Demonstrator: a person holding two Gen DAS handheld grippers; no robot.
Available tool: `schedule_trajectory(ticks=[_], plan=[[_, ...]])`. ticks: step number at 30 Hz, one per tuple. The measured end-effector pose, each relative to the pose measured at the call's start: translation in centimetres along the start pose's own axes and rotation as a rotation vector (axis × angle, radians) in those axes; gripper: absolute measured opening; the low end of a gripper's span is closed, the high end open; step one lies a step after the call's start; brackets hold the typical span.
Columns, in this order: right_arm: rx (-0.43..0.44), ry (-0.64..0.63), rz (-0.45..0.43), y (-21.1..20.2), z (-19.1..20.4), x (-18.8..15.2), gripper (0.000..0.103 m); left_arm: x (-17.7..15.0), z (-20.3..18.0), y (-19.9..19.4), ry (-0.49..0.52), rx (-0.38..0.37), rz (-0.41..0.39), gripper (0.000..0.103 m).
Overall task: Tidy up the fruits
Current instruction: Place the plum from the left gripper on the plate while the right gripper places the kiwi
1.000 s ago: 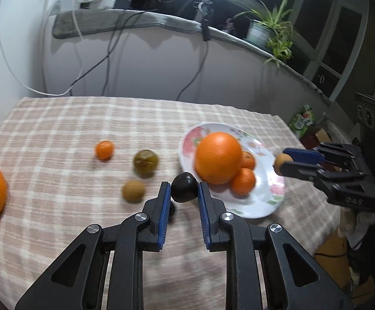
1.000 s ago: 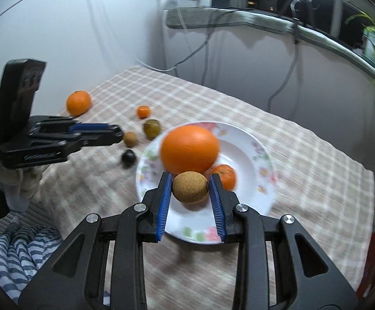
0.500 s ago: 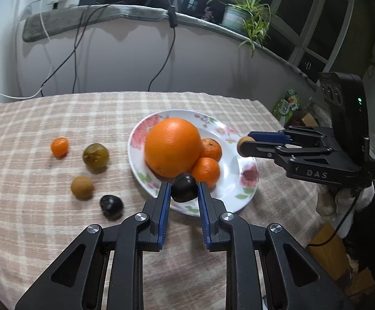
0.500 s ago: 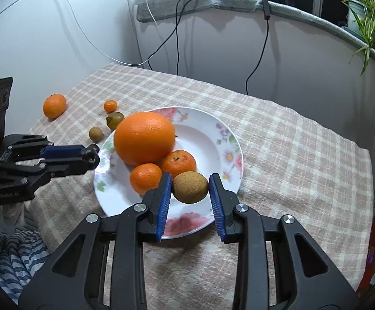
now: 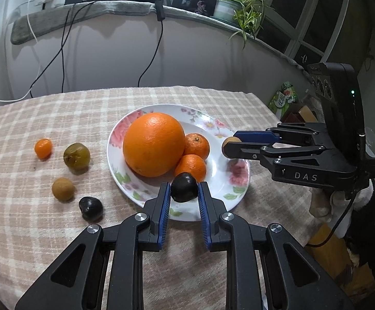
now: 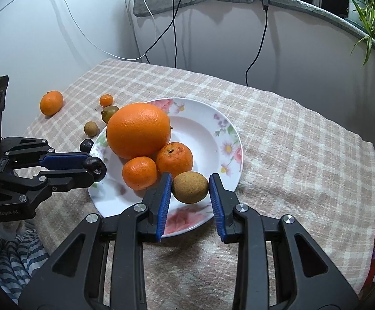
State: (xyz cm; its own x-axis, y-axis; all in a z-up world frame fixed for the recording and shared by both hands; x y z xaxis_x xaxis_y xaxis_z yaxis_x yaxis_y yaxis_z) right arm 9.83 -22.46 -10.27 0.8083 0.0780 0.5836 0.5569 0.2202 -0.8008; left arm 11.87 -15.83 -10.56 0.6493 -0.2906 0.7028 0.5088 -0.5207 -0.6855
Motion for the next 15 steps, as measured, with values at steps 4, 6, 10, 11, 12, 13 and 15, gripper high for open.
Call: schedule_trajectory(ticks=[4, 6, 10, 11, 12, 13, 15], plan=[[-0.003, 0.004, -0.008, 0.0, 0.0, 0.1, 0.031, 0.0, 0.0, 0.0, 0.006, 0.003, -0.003, 0.021], [0.003, 0.010, -0.007, -0.1, -0.1, 0.1, 0.031, 0.0, -0.1, 0.0, 0.012, 0.008, -0.003, 0.023], [-0.007, 0.009, -0.017, -0.3, -0.1, 0.3, 0.055, 0.1, -0.2, -0.2, 0.015, 0.010, -0.013, 0.042], [-0.012, 0.009, -0.026, -0.4, 0.0, 0.4, 0.064, 0.1, -0.2, -0.2, 0.017, 0.012, -0.013, 0.050], [-0.015, 0.010, -0.040, -0.7, 0.0, 0.6, 0.075, 0.2, -0.1, -0.2, 0.017, 0.016, -0.013, 0.060], [-0.018, 0.013, -0.051, -0.9, 0.0, 0.7, 0.081, 0.2, -0.1, -0.3, 0.017, 0.020, -0.014, 0.065], [-0.022, 0.031, -0.073, -1.3, -0.2, 1.0, 0.088, 0.1, 0.1, -0.5, 0.016, 0.033, -0.017, 0.068]])
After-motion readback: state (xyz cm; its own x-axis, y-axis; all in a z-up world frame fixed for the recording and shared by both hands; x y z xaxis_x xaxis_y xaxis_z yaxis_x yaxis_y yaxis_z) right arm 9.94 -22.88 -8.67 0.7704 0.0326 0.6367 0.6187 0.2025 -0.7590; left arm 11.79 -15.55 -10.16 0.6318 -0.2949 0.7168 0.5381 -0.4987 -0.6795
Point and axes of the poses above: each gripper's, at about its wrist camera, not at the fingertips, and y roughly the way its jaws point, z to its left, x to its top, the point moved 5 cm from there along y, roughly the way its jaws point, and after that the axes turned 6 degrees about y, right-handed, at the moved point
